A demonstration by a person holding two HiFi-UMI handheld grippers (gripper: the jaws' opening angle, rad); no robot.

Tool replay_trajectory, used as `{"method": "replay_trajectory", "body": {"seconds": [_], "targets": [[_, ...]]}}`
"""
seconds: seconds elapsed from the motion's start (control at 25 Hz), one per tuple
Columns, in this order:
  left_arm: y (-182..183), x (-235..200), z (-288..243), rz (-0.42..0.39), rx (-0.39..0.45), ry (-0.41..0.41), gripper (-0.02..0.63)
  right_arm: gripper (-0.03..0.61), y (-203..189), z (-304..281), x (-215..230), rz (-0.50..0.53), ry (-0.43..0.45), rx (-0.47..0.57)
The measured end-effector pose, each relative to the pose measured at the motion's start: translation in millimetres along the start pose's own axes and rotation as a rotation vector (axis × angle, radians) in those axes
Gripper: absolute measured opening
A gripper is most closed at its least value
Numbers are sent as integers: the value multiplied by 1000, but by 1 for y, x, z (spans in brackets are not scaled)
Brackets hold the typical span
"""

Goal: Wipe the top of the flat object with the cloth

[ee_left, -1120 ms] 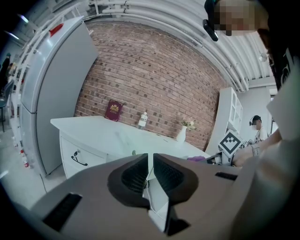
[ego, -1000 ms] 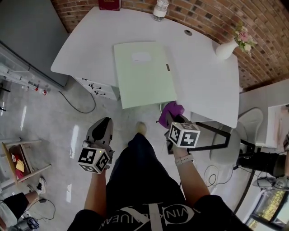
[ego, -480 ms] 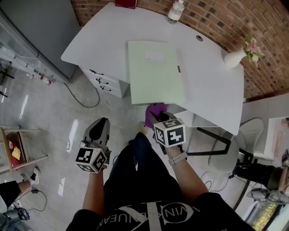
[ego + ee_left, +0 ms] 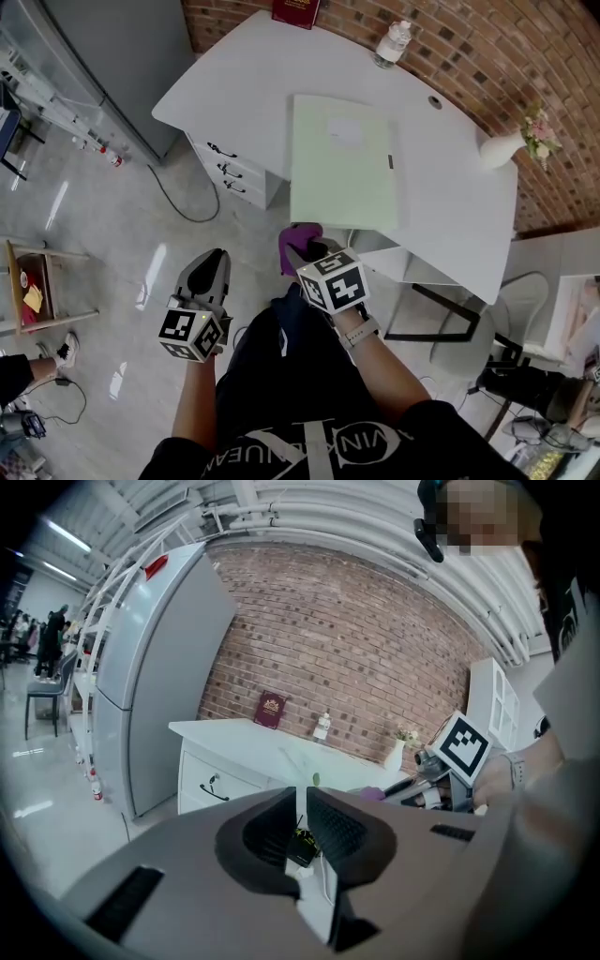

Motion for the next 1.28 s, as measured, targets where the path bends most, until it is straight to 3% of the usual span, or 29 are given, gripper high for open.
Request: {"method": "replay_trajectory", "body": {"seconds": [0.16,0.28,0.4,0.56,0.68,0.8,0.92,1.28], "targets": [[2,-4,4,4,16,25,34,61,24,2,-23,132,178,14],[5,-7,7,20,49,37,35,61,68,6,-29,355,280,16],[4,-7,6,29,52,49,34,61,113,-9,-24,550,330,-59],[5,8,-12,-89,-25,19,34,61,140,-42,-17,651,402,-219],[11,12,-25,-128,-7,-2,34,61,142,-59,-18,699,425,-319],[20,7,-32,-98,30,-4,34,61,134,-70,-24,763,446,-407],[24,-1,-36,-63,23,37,34,61,127,-77,-22,896,439,-485],[25,-19,-50,18,59,126,34,61,153,-95,11,1199,369,-433]]}}
Point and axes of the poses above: the fingertips, and each gripper's own axes: z backward along the fingers, x to its right, y out of its top, the point moved 9 cm from there along z, backward along the fingers, and after that the axes turned 8 degrees about -y, right-handed, at the moved point
